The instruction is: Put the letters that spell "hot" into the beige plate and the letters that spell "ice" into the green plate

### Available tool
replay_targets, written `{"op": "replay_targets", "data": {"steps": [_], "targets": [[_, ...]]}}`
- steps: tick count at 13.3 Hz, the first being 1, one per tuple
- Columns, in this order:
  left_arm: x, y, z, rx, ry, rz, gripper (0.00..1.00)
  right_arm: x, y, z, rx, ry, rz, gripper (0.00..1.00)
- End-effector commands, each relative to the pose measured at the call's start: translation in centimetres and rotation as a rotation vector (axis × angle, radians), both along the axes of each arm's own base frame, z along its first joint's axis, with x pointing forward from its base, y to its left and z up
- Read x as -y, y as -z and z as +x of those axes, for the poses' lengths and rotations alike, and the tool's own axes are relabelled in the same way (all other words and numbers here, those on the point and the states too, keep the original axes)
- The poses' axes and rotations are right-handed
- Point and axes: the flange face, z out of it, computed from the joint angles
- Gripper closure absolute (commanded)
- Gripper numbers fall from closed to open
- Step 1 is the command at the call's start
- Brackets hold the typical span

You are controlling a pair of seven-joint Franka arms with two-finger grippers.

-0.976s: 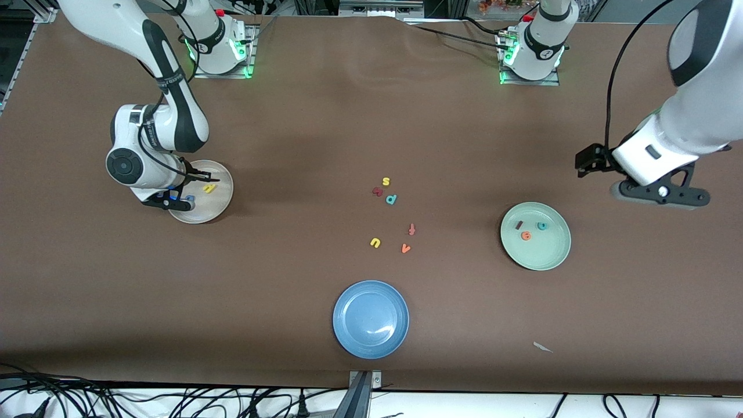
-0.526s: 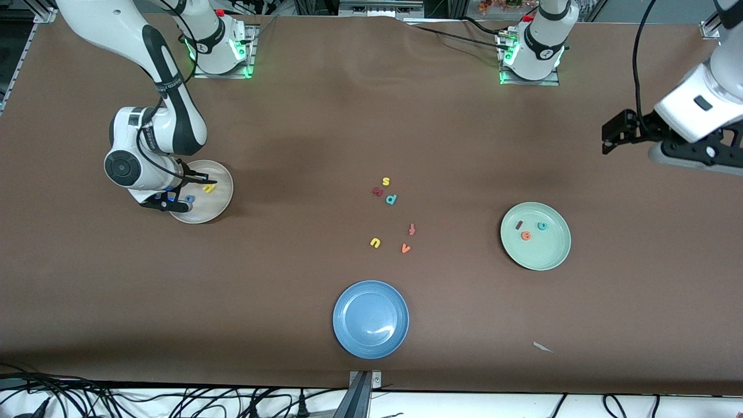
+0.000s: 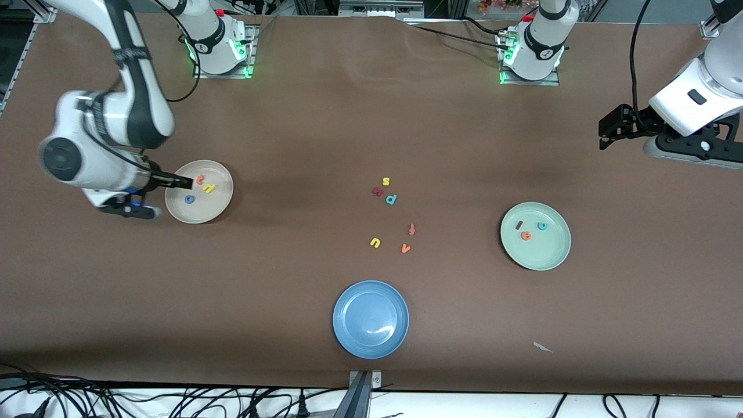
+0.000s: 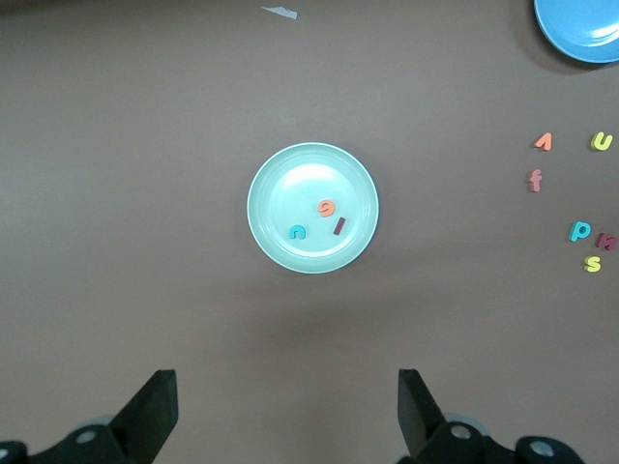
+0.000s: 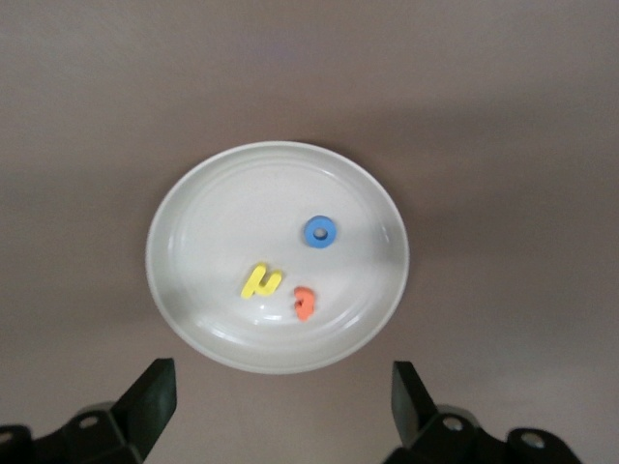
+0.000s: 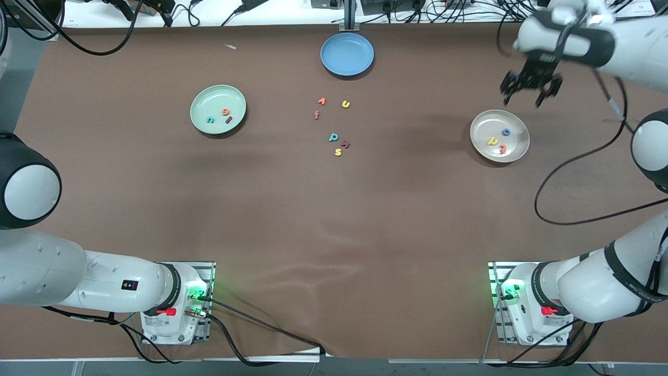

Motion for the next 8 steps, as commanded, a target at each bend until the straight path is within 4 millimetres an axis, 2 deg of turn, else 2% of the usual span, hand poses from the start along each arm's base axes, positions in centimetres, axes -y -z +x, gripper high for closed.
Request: {"op": "replay_targets", "data": {"steps": [1, 3, 5, 8], "targets": [[-0.8, -1.0, -0.9, 0.020, -0.005, -0.023, 0.00, 0.0, -8.2, 2.5, 0.004, -0.012, 0.011, 0.01], [-0.7, -1.1, -0.8, 0.027, -0.005, -0.026, 0.00, 0.8, -12.2, 3.2, 0.044, -0.006, 0.014, 0.01], [-0.7, -1.0, -0.8, 0.026, -0.007, -0.026, 0.00, 0.5, -16.0, 3.4, 0.077, -0.053, 0.023, 0.00], [-0.8, -0.8, -0.7, 0.021, -0.008, -0.024, 0.00, 1.7, -18.4, 3.0, 0.085, -0.044, 0.016, 0.00]]}}
